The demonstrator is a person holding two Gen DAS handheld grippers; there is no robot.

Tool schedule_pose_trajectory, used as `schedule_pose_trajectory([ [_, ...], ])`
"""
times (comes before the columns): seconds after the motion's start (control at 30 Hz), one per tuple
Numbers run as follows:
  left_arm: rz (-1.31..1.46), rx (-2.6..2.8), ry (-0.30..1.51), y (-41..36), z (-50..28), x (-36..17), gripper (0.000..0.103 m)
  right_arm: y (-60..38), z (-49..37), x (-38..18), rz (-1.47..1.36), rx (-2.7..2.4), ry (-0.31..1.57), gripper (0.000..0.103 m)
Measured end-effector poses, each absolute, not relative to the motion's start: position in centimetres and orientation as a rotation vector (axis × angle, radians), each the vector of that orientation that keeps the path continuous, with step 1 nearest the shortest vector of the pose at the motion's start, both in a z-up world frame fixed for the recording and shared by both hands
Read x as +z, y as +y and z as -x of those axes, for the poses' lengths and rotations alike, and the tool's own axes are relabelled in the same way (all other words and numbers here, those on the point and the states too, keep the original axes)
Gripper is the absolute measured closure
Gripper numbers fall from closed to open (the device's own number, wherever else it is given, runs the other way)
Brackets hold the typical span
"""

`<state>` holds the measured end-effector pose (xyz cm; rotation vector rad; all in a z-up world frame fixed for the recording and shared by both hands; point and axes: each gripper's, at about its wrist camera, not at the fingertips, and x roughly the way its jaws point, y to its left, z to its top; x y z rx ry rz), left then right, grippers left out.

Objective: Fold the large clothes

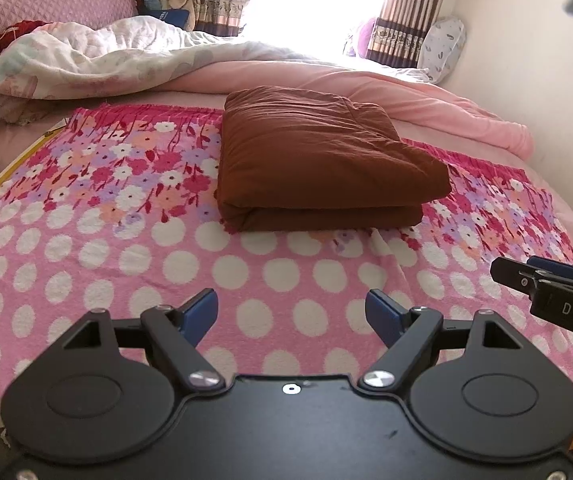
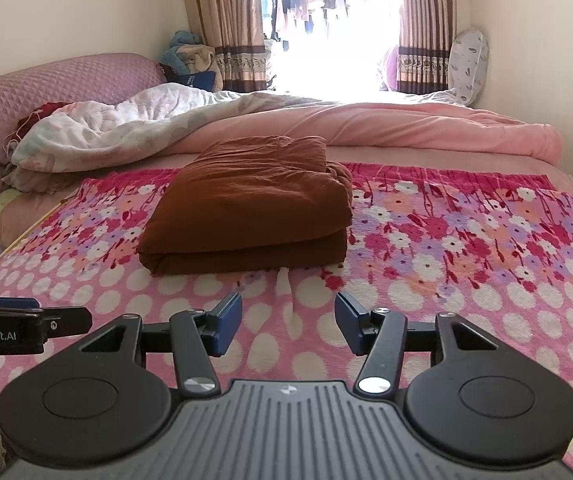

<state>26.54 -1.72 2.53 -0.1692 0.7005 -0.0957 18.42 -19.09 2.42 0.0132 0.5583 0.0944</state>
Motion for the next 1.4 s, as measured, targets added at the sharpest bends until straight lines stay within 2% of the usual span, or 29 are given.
schedule_pose_trajectory([
  [1.4,0.162,-0.119,0.706,-2.03,-26.56,2.58,0.021,-19.38,-18.39,2.48,-0.017,0.080,0.567,0.039],
])
